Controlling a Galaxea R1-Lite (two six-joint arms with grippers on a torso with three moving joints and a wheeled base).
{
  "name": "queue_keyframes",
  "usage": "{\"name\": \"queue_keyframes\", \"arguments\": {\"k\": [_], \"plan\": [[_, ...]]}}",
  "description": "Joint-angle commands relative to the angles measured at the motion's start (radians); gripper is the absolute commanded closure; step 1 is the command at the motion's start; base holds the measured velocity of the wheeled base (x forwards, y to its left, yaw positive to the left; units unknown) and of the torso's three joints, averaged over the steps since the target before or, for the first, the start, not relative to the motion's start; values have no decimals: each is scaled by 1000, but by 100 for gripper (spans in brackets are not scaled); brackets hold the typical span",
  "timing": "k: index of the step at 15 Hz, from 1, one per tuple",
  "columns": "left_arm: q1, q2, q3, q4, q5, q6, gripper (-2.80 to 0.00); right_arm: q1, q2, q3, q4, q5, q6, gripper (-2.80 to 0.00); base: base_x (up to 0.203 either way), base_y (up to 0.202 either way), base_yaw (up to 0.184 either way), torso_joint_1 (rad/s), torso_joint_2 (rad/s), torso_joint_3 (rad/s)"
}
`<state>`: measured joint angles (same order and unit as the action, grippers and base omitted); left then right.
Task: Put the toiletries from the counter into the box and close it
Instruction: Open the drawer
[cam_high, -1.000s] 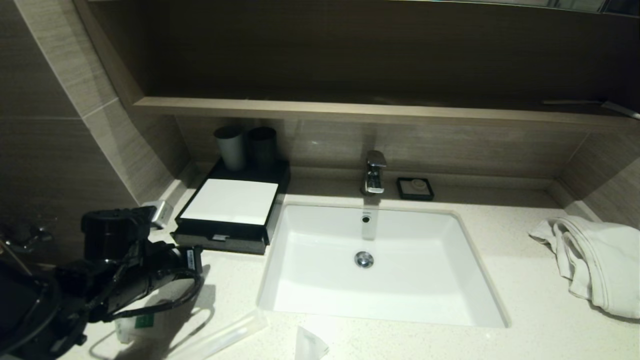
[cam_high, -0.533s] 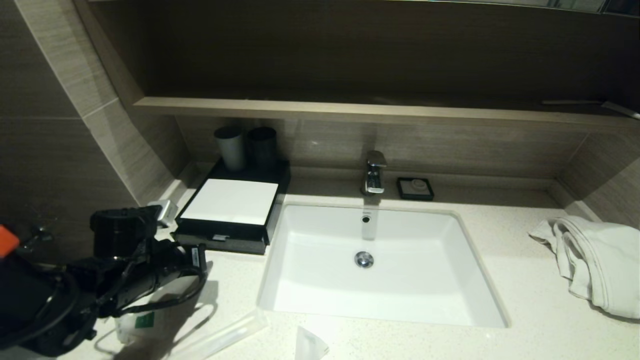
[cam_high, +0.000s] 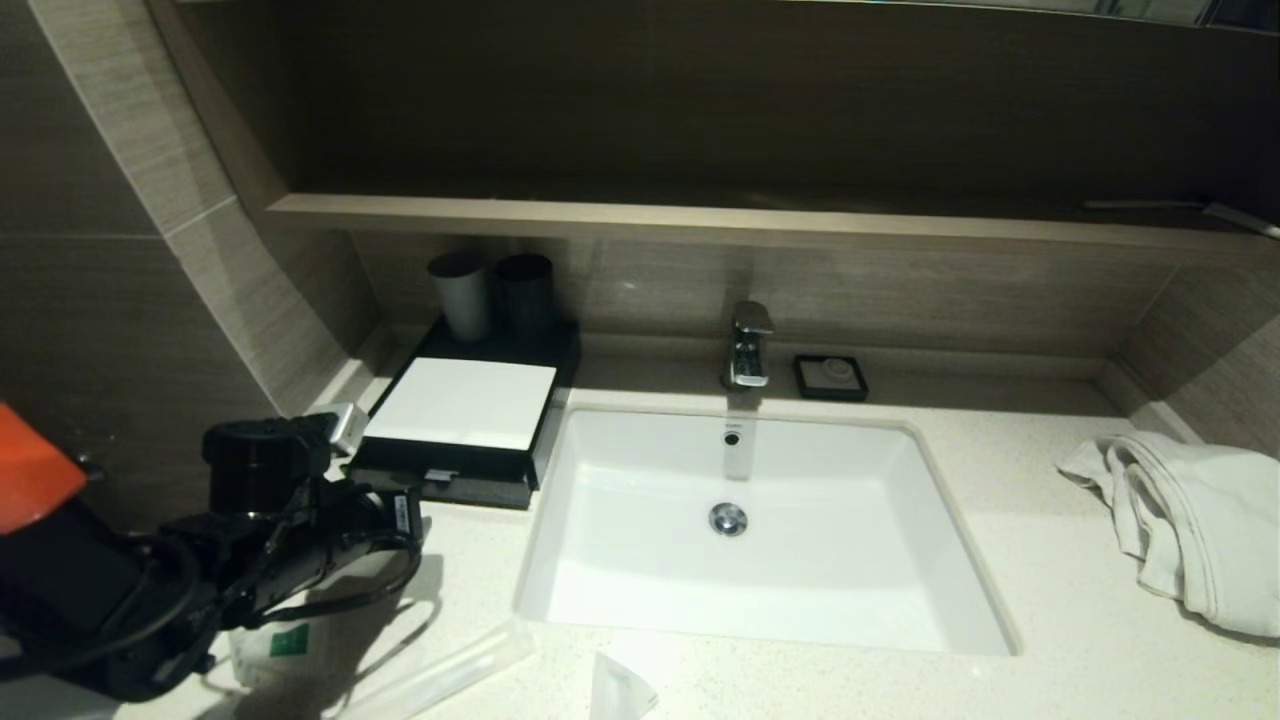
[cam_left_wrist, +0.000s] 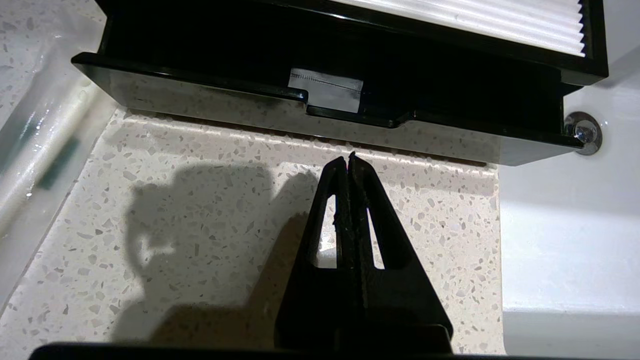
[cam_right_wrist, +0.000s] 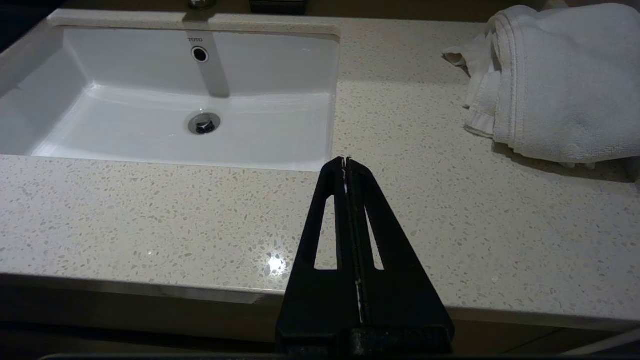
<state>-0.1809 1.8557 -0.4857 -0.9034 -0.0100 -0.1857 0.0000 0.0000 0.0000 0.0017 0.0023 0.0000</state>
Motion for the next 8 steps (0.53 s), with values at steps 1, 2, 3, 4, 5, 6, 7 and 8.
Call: {"name": "queue_keyframes", "arguments": {"k": [1,2,3,4,5,6,7,8], "plan": [[0,14,-4,-5,-1,-1,0,0,0,0,0,1,0,0,0,0,0,0,0,0],[0,14,-7,-5,-1,-1,0,0,0,0,0,1,0,0,0,0,0,0,0,0],[0,15,-13,-5,-1,-1,0,0,0,0,0,1,0,0,0,0,0,0,0,0],[0,21,-18,-5,-1,-1,0,0,0,0,0,1,0,0,0,0,0,0,0,0],[0,22,-19,-5,-1,-1,0,0,0,0,0,1,0,0,0,0,0,0,0,0],[0,23,-19,-5,-1,-1,0,0,0,0,0,1,0,0,0,0,0,0,0,0],[-2,26,-20,-6,-1,-1,0,0,0,0,0,1,0,0,0,0,0,0,0,0],[-5,28,-20,-8,-1,-1,0,0,0,0,0,1,0,0,0,0,0,0,0,0]]}}
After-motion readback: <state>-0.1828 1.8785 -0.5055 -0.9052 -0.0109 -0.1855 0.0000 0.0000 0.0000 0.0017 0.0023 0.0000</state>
